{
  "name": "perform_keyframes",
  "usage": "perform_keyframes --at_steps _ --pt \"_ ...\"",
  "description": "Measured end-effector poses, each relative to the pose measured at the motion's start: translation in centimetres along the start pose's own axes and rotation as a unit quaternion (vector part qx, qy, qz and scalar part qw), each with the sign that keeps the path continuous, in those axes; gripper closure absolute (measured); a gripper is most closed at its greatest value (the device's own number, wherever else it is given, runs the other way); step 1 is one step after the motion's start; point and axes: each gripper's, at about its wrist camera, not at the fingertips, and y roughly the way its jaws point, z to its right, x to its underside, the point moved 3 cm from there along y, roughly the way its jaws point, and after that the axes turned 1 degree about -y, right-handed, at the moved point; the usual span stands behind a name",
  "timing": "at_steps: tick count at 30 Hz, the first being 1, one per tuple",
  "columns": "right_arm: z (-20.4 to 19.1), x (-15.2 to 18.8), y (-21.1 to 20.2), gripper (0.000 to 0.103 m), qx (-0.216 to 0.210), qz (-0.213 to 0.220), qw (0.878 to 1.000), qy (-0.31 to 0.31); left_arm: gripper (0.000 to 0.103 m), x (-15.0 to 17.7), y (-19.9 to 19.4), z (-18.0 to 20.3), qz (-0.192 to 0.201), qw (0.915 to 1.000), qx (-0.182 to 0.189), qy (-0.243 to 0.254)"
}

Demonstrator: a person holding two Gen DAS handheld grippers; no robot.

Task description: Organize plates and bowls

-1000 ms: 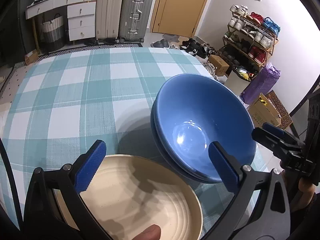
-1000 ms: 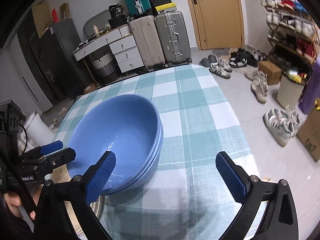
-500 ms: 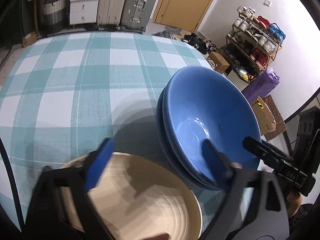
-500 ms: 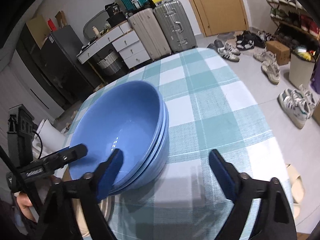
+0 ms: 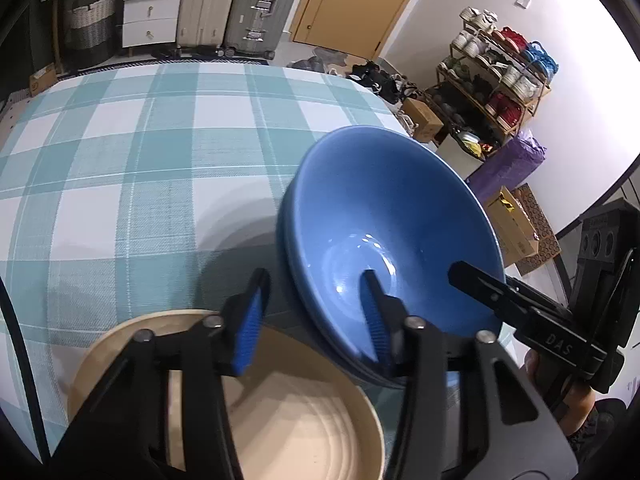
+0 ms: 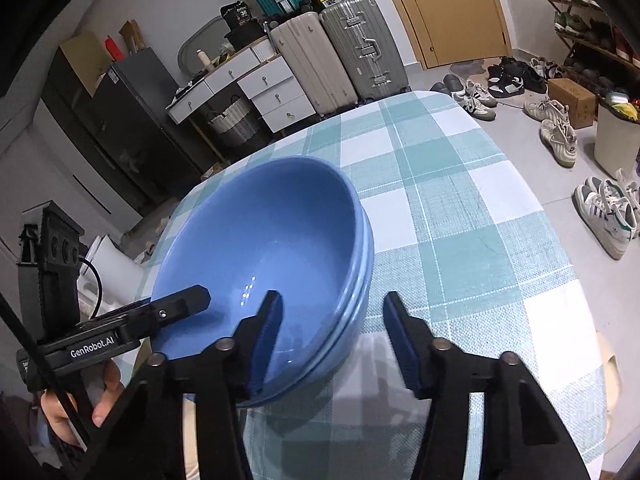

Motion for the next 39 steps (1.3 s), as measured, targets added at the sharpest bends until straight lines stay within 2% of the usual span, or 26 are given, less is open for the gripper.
perform_keyframes --at_steps 5,19,39 --pt "-0.2 -0.2 -0.4 0.068 0.014 0.008 1.000 -0.001 0.070 0.0 0.0 0.6 0.003 0.9999 -0.014 0.008" --pt "-0.8 -0.4 -1.2 0.069 0.024 0.015 1.000 -0.011 0.071 0.1 -1.7 0.9 0.015 0.9997 -0.017 0.013" --pt "-5.2 -0.1 -7.8 0.069 0.033 0.052 0.997 -0.044 0.071 1.1 -9.6 3.5 0.062 0.9978 -0.006 0.024"
